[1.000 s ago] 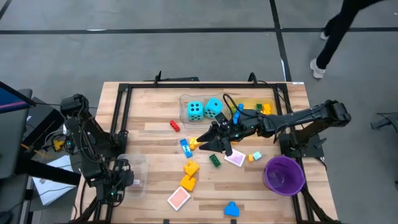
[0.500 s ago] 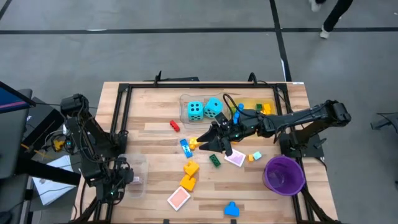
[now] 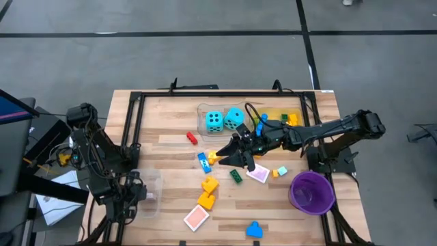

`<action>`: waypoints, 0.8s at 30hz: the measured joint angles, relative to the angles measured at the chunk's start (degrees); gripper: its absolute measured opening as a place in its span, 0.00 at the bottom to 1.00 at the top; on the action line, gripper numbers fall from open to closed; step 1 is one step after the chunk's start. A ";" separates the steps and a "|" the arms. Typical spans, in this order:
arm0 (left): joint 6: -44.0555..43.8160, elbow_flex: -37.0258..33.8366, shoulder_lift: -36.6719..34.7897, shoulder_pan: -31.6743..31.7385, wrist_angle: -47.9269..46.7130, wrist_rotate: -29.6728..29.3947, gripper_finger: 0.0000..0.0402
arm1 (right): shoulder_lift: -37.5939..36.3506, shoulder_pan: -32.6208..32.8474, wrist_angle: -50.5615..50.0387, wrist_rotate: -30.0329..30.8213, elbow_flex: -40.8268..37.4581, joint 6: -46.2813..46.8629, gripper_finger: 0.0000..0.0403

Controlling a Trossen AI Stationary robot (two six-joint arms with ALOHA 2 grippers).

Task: Pick & Place Toys
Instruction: Put the pink deck of cards into the white transparent bin

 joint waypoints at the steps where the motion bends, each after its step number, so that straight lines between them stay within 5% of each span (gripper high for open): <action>1: -0.07 -0.02 0.00 0.00 0.38 0.17 0.24 | 0.00 0.00 0.01 0.00 0.00 -0.02 0.65; 12: -3.08 -0.03 0.04 0.00 0.69 0.30 0.44 | 0.00 0.00 -0.01 -0.15 0.00 -0.11 0.65; 24: -3.11 -0.03 -6.11 0.00 -0.05 -3.14 0.52 | 0.00 0.00 -0.01 -0.17 0.00 -0.57 0.65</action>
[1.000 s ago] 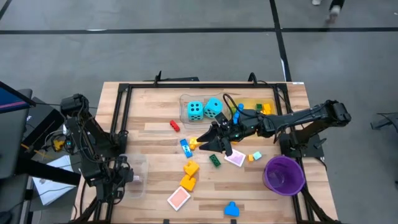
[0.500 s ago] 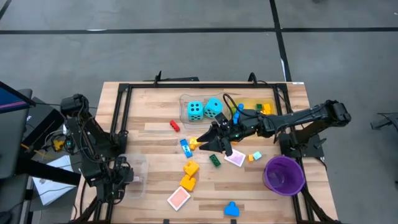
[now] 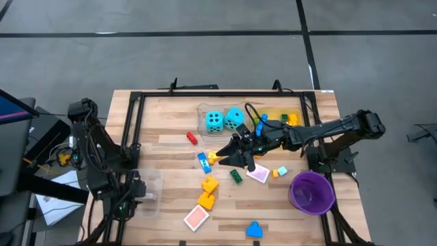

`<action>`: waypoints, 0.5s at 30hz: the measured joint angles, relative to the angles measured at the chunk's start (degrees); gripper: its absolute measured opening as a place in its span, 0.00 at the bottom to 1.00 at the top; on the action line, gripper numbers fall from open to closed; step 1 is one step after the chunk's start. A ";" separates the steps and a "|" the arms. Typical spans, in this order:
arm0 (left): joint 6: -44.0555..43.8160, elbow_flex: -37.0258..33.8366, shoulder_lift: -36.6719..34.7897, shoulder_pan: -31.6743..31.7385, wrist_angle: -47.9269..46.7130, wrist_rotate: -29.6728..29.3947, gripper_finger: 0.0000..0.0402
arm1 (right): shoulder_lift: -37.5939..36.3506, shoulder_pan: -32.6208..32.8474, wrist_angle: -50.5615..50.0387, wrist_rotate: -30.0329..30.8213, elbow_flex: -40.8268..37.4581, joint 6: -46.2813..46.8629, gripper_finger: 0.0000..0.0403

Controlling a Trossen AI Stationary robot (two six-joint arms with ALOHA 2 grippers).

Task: Pick & Place Toys
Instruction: Put the pink deck of cards into the white transparent bin

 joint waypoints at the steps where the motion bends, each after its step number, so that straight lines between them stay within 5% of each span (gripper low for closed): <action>1: 0.00 0.00 -0.67 0.00 -0.12 0.00 0.52 | 0.00 0.00 -0.01 0.00 0.00 -0.02 0.65; 15: 0.22 0.00 -0.05 0.00 -0.64 -0.05 0.35 | 0.48 0.46 0.00 0.03 0.02 -0.13 0.65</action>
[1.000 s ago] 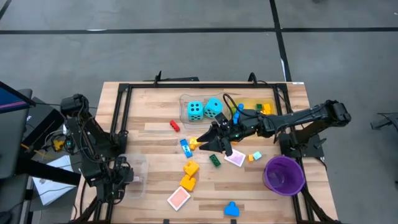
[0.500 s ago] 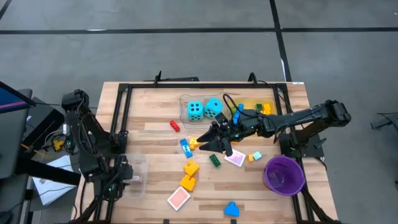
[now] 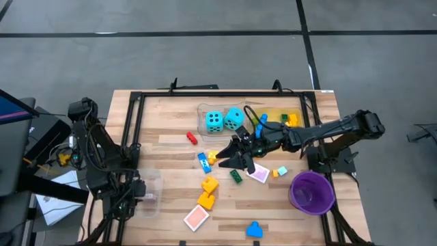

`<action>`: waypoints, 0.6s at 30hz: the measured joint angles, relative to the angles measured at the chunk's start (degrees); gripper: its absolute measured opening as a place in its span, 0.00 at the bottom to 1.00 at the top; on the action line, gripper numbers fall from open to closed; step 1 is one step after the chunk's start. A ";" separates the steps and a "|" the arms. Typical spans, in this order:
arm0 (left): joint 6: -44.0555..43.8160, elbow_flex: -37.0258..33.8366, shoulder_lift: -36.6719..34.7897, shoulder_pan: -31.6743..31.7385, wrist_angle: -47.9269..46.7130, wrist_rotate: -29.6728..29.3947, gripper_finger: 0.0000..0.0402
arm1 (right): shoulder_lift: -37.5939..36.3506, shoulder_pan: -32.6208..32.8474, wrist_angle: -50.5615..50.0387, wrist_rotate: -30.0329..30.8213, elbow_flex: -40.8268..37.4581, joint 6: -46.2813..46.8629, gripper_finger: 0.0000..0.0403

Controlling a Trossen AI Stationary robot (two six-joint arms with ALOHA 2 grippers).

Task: Pick & Place Toys
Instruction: Put the pink deck of cards into the white transparent bin

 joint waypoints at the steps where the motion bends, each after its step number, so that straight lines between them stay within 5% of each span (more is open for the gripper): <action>1: 0.00 0.00 0.00 0.00 -0.03 0.00 0.32 | 0.00 0.00 -0.03 -0.01 0.00 0.00 0.65; 6: -0.01 0.00 -0.02 -0.01 0.00 -0.02 0.15 | 0.00 -0.04 -0.02 0.04 0.00 0.00 0.65; 18: 0.34 4.25 -0.11 0.00 -2.96 0.04 0.15 | 0.00 -0.02 -0.02 0.01 0.00 0.05 0.65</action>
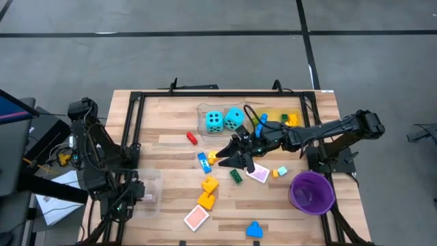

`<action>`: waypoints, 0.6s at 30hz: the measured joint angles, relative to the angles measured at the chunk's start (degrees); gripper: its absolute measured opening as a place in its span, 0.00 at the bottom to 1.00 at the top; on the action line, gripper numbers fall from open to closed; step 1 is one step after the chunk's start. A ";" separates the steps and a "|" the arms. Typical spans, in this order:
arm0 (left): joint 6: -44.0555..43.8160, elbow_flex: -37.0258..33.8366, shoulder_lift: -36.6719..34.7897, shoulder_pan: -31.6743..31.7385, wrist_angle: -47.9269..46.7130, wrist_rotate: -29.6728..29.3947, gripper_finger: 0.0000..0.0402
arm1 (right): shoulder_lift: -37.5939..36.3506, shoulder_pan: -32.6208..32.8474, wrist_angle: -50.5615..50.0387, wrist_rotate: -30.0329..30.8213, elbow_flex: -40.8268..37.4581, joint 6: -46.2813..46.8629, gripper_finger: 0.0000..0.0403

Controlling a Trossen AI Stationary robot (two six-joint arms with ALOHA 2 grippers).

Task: Pick & Place Toys
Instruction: Put the pink deck of cards into the white transparent bin

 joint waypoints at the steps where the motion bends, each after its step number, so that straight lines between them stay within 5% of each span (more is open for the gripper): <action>1: 0.01 0.42 -0.01 0.00 0.09 0.02 0.15 | 0.00 0.00 0.01 0.01 0.00 -0.01 0.65; 18: 1.12 8.05 9.42 0.02 -5.21 -0.80 0.15 | 0.00 -0.14 -0.02 -0.04 0.00 -1.41 0.65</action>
